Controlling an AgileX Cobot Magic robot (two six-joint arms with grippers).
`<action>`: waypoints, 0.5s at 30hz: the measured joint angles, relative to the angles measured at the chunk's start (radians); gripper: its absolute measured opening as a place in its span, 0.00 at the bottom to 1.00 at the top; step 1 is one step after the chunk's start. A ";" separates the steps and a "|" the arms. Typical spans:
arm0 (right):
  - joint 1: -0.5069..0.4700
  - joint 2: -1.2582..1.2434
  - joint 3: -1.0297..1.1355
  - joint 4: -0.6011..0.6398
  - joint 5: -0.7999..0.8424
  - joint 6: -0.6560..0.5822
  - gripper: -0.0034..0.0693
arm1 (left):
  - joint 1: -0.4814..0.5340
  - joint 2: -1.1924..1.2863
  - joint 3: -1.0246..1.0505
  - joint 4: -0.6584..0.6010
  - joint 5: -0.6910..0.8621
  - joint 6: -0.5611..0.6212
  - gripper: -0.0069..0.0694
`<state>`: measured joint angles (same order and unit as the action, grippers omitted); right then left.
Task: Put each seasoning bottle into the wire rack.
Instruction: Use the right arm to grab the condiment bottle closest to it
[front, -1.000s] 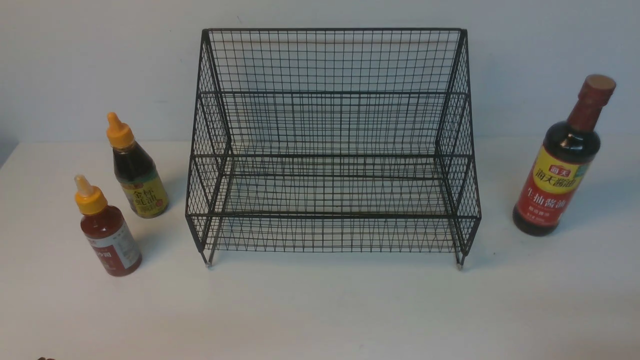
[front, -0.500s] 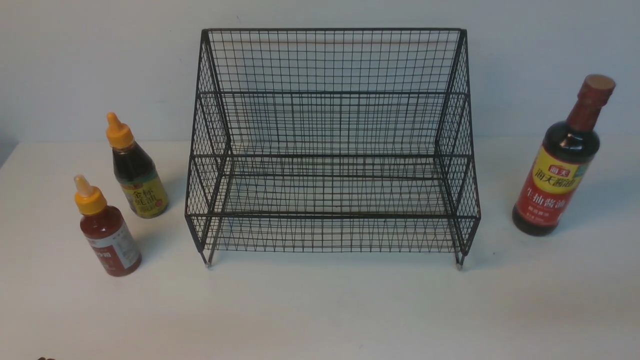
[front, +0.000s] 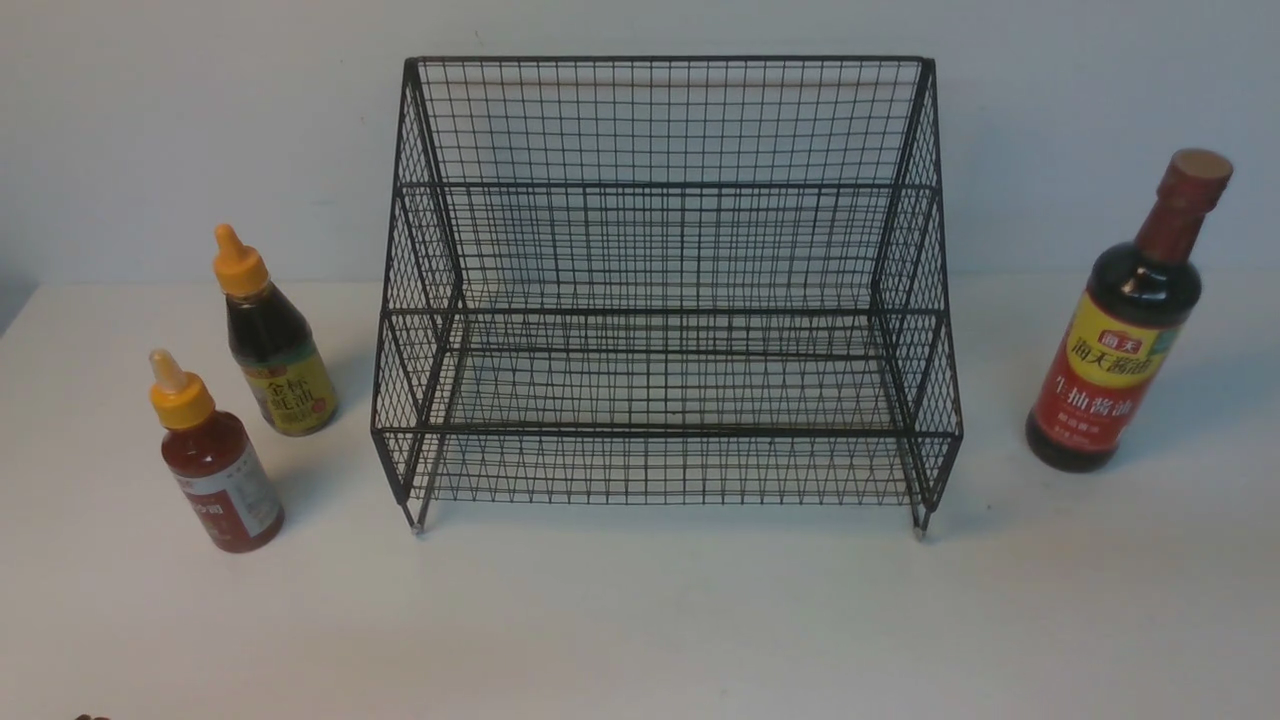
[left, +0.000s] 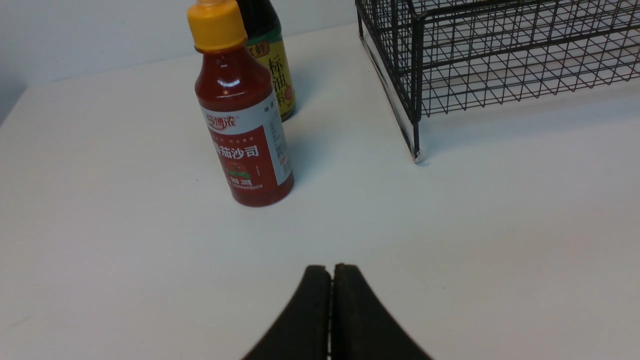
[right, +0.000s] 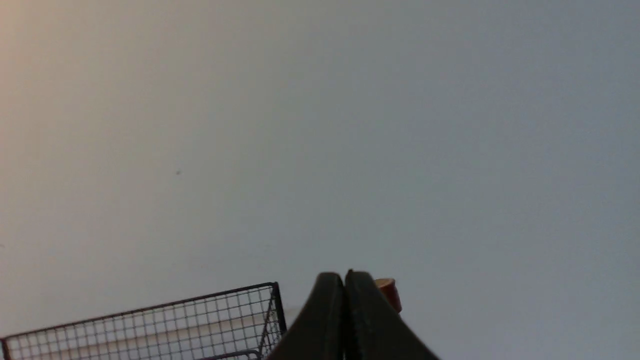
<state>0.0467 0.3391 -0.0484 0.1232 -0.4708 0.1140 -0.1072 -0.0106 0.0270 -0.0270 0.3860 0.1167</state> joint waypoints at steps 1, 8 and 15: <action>0.000 0.082 -0.040 0.002 -0.032 -0.021 0.03 | 0.000 0.000 0.000 0.000 0.000 0.000 0.08; 0.000 0.489 -0.291 -0.064 -0.213 -0.042 0.05 | 0.000 0.000 0.000 0.000 0.000 0.000 0.08; 0.000 0.781 -0.446 -0.066 -0.216 -0.039 0.21 | 0.000 0.000 0.000 0.000 0.000 0.000 0.08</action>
<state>0.0467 1.1198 -0.4947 0.0574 -0.6870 0.0749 -0.1072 -0.0106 0.0270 -0.0270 0.3860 0.1167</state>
